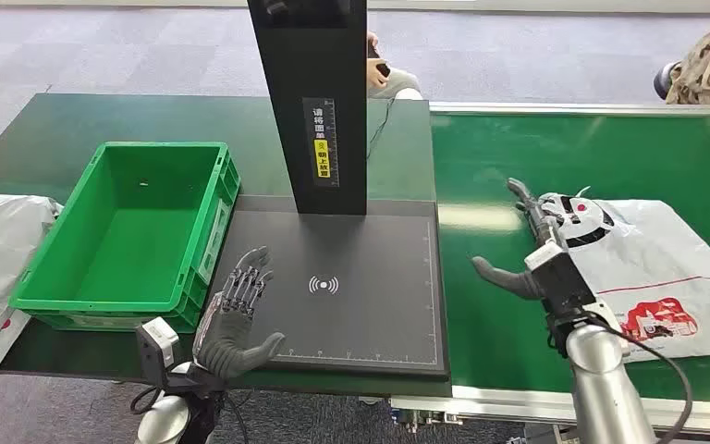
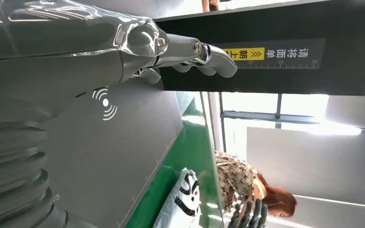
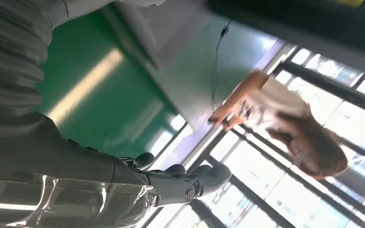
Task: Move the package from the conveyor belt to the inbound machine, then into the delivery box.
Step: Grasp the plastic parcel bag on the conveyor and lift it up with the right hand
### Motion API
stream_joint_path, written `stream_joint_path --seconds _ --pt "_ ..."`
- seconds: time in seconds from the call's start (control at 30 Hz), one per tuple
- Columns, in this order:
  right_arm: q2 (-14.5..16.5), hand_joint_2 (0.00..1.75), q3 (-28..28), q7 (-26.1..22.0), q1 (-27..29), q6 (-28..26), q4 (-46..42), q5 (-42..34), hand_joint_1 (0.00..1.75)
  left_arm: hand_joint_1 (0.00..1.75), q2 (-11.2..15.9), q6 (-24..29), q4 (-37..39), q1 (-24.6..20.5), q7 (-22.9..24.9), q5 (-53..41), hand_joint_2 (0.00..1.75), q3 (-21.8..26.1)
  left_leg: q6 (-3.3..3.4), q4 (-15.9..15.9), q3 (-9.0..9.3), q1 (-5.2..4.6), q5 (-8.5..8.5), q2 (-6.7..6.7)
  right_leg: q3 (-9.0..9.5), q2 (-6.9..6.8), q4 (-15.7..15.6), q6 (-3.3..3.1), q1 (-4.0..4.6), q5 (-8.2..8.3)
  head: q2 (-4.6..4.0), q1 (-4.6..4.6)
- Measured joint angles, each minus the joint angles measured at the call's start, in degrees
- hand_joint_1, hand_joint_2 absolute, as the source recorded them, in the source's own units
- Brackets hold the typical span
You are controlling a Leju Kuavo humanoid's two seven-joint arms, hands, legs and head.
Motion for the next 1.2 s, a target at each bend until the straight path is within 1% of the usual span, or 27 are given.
stream_joint_path --seconds 0.07,0.1,0.23,0.33,0.5,0.57,0.7,0.8,1.0,1.1,1.13,1.2 --pt "-0.71 1.75 -0.24 0.34 -1.76 -1.15 1.58 0.97 0.00 0.00 0.03 -0.03 0.01 -0.01 0.01 -0.09 1.75 -0.01 0.00 0.00 0.00 0.00 0.00 0.00 0.00 0.00 0.00 0.00 0.00 0.01 0.00 0.00" --pt "-1.40 1.75 -0.50 0.65 -3.49 -2.10 3.16 1.74 0.00 0.00 0.06 -0.09 0.02 -0.03 0.01 -0.17 1.75 -0.02 0.00 0.01 0.00 0.00 0.00 0.00 0.00 0.00 0.00 0.00 0.00 0.02 0.00 0.00" --pt "-4.00 1.75 -1.81 2.02 -9.93 -4.61 10.47 3.51 0.00 0.00 0.06 -0.34 0.04 -0.35 0.01 -0.35 1.75 -0.15 0.01 0.04 0.00 -0.01 0.00 0.00 0.00 -0.01 0.00 0.00 0.00 0.03 0.00 -0.01" --pt "-5.66 1.75 -2.72 3.25 -13.75 -6.47 16.31 4.79 0.00 0.00 0.06 -0.34 0.08 -0.57 0.02 -0.36 1.75 -0.18 0.01 0.05 -0.01 -0.01 0.00 -0.01 0.00 -0.01 -0.01 0.00 0.00 0.03 0.00 -0.01" --pt "-7.78 1.75 -4.86 5.20 -18.39 -7.68 26.81 4.58 0.00 0.00 0.07 -0.15 0.09 -0.52 0.02 -0.48 1.75 -0.11 0.01 0.05 -0.02 -0.01 -0.01 -0.02 0.00 -0.02 -0.01 0.00 0.00 0.03 0.00 -0.01" --pt "-8.35 1.75 -5.74 7.02 -19.41 -7.92 30.70 4.78 0.00 0.00 0.07 -0.08 0.09 -0.32 0.05 -0.64 1.75 0.01 0.01 0.04 -0.02 -0.01 -0.01 -0.03 0.00 -0.02 -0.01 0.00 0.00 0.03 0.00 -0.01" --pt "-9.10 1.75 -6.59 12.78 -20.10 -6.75 36.78 6.69 0.00 0.00 0.06 -0.17 0.09 -0.11 0.57 -1.54 1.75 0.36 0.02 0.04 -0.02 0.00 -0.01 -0.03 0.00 -0.01 0.00 0.00 0.00 0.03 0.00 -0.01" --pt "-9.36 1.75 -6.74 18.09 -20.20 -5.05 40.13 8.94 0.00 0.00 -0.04 -0.43 0.08 -0.22 1.35 -1.97 1.75 0.89 0.02 0.04 -0.01 0.00 -0.01 -0.03 0.00 -0.01 0.00 0.00 0.00 0.03 0.00 -0.01" --pt "-9.86 1.75 -5.25 31.94 -20.51 -0.82 45.22 17.97 0.00 0.00 -0.31 -0.55 0.05 -0.22 2.90 -2.31 1.75 1.69 0.01 0.04 -0.01 -0.01 -0.01 -0.03 0.00 -0.01 0.01 0.00 0.00 0.03 0.00 -0.01" --pt "-10.19 1.75 -3.47 36.56 -20.44 1.74 46.98 22.09 0.01 0.00 -0.43 -0.60 0.04 -0.17 3.18 -2.40 1.75 1.96 0.02 0.04 -0.01 -0.01 -0.01 -0.03 0.00 -0.02 0.00 0.00 0.00 0.02 0.00 -0.01" --pt "-10.29 1.75 -2.95 37.26 -20.36 2.51 47.42 22.90 0.38 0.00 -0.46 -0.60 0.04 -0.16 3.22 -2.40 1.75 2.06 0.02 0.04 -0.01 -0.01 -0.01 -0.03 0.00 -0.02 0.00 0.00 0.00 0.02 0.00 -0.01" --pt "-10.54 1.75 -2.09 37.99 -20.07 4.30 48.07 23.96 1.25 0.00 -0.48 -0.61 0.04 -0.17 3.31 -2.40 1.75 2.19 0.02 0.04 -0.01 -0.01 -0.01 -0.03 0.00 -0.02 -0.01 0.01 0.00 0.02 0.00 -0.01"
